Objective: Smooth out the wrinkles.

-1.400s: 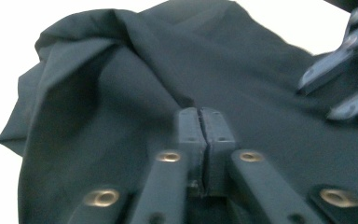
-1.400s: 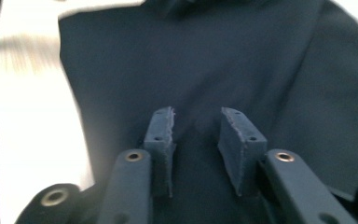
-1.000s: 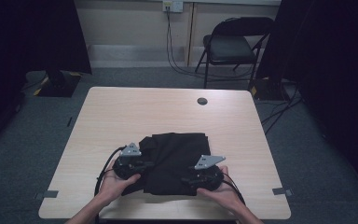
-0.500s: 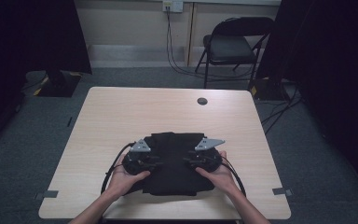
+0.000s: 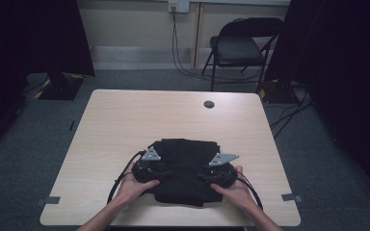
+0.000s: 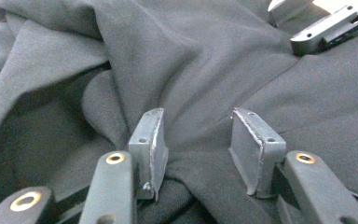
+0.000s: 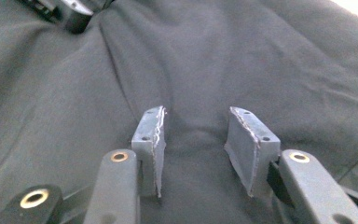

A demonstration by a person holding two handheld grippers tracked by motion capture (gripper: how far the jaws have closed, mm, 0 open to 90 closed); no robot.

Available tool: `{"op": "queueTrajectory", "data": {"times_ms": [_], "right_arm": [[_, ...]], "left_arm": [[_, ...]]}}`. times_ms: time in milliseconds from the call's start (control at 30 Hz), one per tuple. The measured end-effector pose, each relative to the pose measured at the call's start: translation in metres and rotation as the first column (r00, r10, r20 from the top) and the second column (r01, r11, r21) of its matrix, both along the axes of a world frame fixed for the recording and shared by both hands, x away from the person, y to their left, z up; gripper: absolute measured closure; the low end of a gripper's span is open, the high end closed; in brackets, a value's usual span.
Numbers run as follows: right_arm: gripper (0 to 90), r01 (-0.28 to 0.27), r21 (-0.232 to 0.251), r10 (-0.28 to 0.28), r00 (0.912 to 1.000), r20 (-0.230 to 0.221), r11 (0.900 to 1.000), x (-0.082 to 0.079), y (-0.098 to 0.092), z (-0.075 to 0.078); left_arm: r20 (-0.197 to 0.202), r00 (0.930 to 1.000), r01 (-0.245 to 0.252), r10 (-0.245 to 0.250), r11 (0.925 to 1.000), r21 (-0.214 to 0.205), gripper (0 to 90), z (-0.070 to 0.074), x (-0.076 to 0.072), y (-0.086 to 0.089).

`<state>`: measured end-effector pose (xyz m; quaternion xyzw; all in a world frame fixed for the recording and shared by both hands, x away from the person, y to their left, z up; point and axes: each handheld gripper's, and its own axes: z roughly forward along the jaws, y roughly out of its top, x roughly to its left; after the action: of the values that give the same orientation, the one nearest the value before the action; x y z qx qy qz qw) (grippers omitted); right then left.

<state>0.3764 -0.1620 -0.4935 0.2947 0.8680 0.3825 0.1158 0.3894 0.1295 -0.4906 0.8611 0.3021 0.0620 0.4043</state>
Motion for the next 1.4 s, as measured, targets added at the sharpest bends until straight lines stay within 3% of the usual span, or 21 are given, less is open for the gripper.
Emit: {"op": "queueTrajectory", "data": {"times_ms": [133, 233, 300, 367, 433, 467, 567, 633, 700, 800, 900, 1000, 1167, 1300, 1400], "right_arm": [[56.9, 0.001, -0.014, -0.001, 0.9999, -0.01, 0.9999, -0.015, -0.008, 0.001], [57.4, -0.003, -0.03, 0.003, 1.0, -0.002, 0.9996, -0.027, -0.013, 0.002], [57.6, -0.035, -0.054, 0.036, 0.9991, 0.02, 0.9979, -0.036, -0.013, 0.004], [56.7, -0.044, -0.052, 0.045, 0.9988, 0.019, 0.9976, -0.042, -0.014, 0.005], [52.8, -0.023, -0.026, 0.024, 0.999, 0.037, 0.9994, -0.04, -0.016, 0.011], [52.4, -0.011, 0.002, 0.011, 0.9987, 0.05, 0.9999, -0.036, -0.018, 0.015], [50.7, 0.047, 0.065, -0.053, 0.9939, 0.097, 0.9968, -0.017, -0.021, 0.028], [47.5, 0.069, 0.085, -0.077, 0.9918, 0.102, 0.994, -0.001, -0.021, 0.032], [43.7, 0.085, 0.098, -0.093, 0.9925, 0.079, 0.9915, 0.018, -0.02, 0.033], [36.1, 0.109, 0.081, -0.115, 0.9903, 0.078, 0.9907, 0.045, -0.015, 0.028], [26.2, 0.12, 0.035, -0.121, 0.9923, 0.029, 0.9922, 0.068, -0.012, 0.017], [22.5, 0.134, 0.03, -0.134, 0.991, 0.007, 0.9906, 0.085, -0.013, 0.005], [20.6, 0.119, 0.026, -0.118, 0.9922, -0.042, 0.9926, 0.089, -0.014, -0.006], [21.1, 0.097, 0.026, -0.095, 0.9945, -0.044, 0.995, 0.086, -0.011, -0.007], [30.6, 0.051, 0.043, -0.049, 0.9976, -0.048, 0.9977, 0.082, -0.009, -0.007]], "left_arm": [[-0.02, 0.9998, 0.007, -0.007, 0.9997, -0.025, 50.4, 0.002, 0.005, -0.009], [0.006, 0.999, 0.043, -0.043, 0.9991, 0.001, 48.8, 0.005, 0.0, -0.02], [0.011, 0.9973, 0.073, -0.073, 0.9973, 0.002, 48.6, 0.009, -0.002, -0.023], [0.031, 0.9957, 0.088, -0.087, 0.9961, -0.012, 46.5, 0.016, -0.001, -0.023], [0.033, 0.9972, 0.068, -0.067, 0.9965, -0.048, 46.5, 0.023, 0.003, -0.021], [0.033, 0.9981, 0.054, -0.052, 0.9964, -0.066, 48.4, 0.024, 0.006, -0.02], [0.005, 0.9991, 0.042, -0.042, 0.9973, -0.06, 49.9, 0.019, 0.013, -0.021], [-0.003, 0.9991, 0.042, -0.042, 0.9981, -0.044, 49.5, 0.013, 0.014, -0.022], [-0.01, 0.9994, 0.034, -0.035, 0.9991, -0.025, 49.1, 0.005, 0.014, -0.023], [0.015, 0.999, 0.043, -0.043, 0.999, 0.012, 48.2, 0.001, 0.012, -0.026], [0.017, 0.9989, 0.044, -0.044, 0.9987, 0.026, 47.6, 0.001, 0.012, -0.028], [0.002, 0.9992, 0.04, -0.04, 0.9991, 0.017, 47.8, 0.0, 0.013, -0.026], [0.025, 0.999, 0.035, -0.036, 0.999, 0.027, 47.9, -0.001, 0.011, -0.028], [0.022, 0.9992, 0.032, -0.033, 0.9993, 0.017, 47.9, -0.002, 0.012, -0.028], [0.022, 0.9993, 0.031, -0.032, 0.9993, 0.019, 47.9, -0.002, 0.012, -0.027]]}}
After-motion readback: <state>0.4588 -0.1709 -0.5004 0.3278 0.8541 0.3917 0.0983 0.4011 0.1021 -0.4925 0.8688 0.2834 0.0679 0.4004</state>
